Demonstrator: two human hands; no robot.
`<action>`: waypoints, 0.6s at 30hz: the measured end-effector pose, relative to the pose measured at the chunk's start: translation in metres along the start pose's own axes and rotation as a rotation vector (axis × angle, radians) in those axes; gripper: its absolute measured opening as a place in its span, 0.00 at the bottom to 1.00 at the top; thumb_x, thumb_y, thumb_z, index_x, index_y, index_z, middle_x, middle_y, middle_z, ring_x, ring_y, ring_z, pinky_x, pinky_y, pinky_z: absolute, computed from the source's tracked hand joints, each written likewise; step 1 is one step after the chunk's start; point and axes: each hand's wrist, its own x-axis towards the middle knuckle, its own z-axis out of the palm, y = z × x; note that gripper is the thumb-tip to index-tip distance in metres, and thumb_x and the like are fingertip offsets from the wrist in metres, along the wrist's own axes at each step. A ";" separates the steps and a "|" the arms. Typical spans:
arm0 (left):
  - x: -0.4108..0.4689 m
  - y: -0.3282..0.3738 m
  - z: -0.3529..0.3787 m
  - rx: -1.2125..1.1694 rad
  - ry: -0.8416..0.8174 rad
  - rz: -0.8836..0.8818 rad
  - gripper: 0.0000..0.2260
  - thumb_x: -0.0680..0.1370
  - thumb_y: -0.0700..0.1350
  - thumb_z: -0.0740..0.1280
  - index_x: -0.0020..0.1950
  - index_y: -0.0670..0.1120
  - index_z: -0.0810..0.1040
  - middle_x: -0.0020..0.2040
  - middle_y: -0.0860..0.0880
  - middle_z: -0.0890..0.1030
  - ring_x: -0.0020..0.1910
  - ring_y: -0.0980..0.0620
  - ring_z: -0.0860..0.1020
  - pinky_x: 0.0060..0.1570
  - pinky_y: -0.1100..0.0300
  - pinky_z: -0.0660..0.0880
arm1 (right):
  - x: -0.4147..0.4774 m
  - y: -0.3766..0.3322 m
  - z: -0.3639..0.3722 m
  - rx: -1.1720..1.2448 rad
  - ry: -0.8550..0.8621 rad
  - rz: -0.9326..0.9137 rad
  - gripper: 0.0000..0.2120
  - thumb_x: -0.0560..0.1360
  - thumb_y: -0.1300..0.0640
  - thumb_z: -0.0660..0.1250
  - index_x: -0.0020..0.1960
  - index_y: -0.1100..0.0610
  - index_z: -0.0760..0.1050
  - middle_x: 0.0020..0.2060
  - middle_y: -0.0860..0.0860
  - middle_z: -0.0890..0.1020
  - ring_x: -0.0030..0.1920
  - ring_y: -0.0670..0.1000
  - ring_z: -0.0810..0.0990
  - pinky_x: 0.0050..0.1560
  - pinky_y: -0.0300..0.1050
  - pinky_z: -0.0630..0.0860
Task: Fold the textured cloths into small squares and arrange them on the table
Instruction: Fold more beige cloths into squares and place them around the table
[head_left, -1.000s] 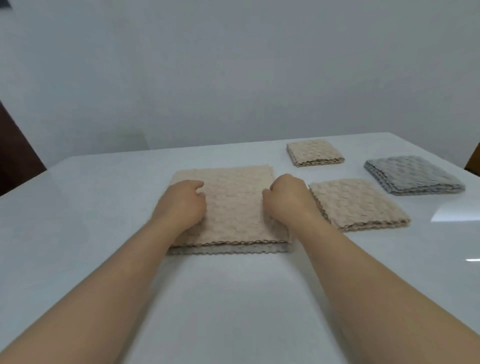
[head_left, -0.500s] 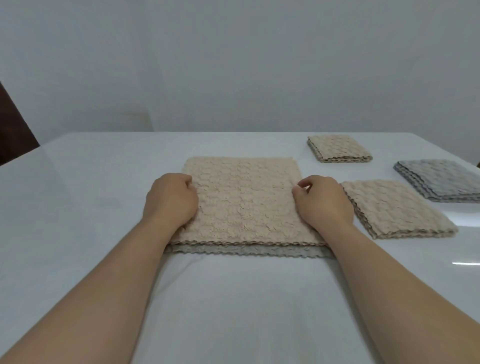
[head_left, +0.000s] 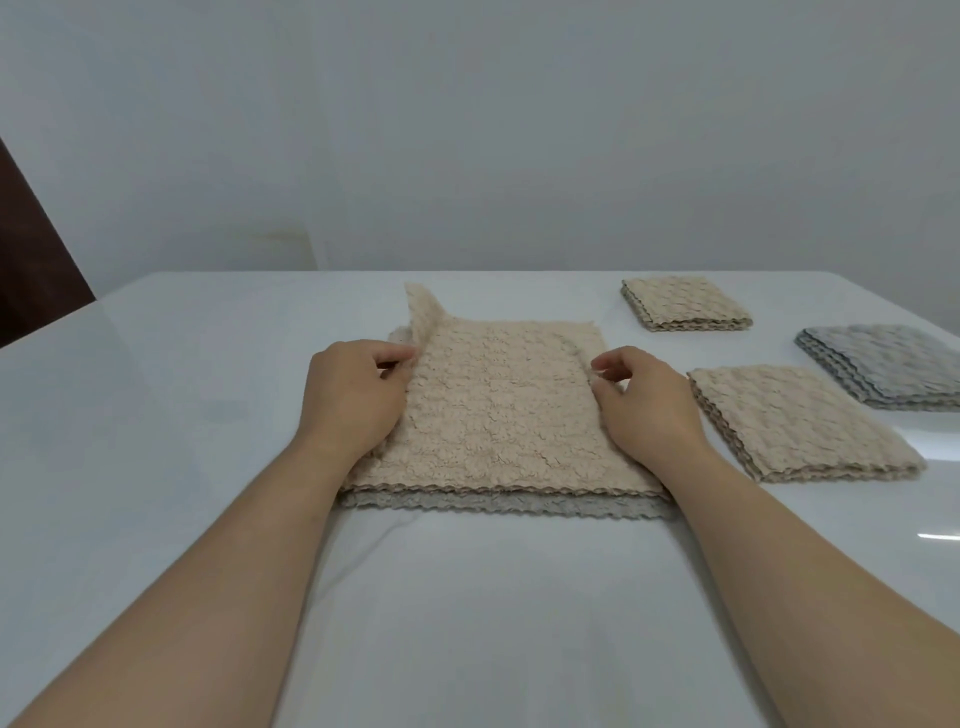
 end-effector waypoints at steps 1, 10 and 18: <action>0.000 0.001 0.000 -0.032 -0.002 -0.001 0.07 0.78 0.44 0.72 0.54 0.51 0.87 0.51 0.55 0.87 0.48 0.61 0.82 0.51 0.71 0.72 | 0.000 0.000 0.000 0.035 -0.010 -0.003 0.11 0.81 0.56 0.66 0.62 0.49 0.77 0.53 0.46 0.82 0.51 0.49 0.78 0.49 0.42 0.69; -0.001 0.000 0.001 -0.094 -0.018 0.071 0.12 0.75 0.35 0.70 0.48 0.53 0.83 0.43 0.58 0.84 0.43 0.62 0.80 0.41 0.79 0.69 | -0.002 0.002 0.000 0.116 -0.029 -0.121 0.22 0.76 0.69 0.61 0.62 0.48 0.78 0.48 0.47 0.79 0.49 0.48 0.76 0.51 0.42 0.71; -0.002 -0.002 0.002 -0.009 -0.041 0.122 0.24 0.76 0.30 0.59 0.60 0.55 0.82 0.48 0.57 0.84 0.48 0.57 0.80 0.48 0.62 0.74 | -0.005 -0.004 -0.003 0.146 -0.054 -0.140 0.22 0.74 0.70 0.61 0.59 0.48 0.79 0.52 0.49 0.79 0.48 0.45 0.76 0.46 0.38 0.69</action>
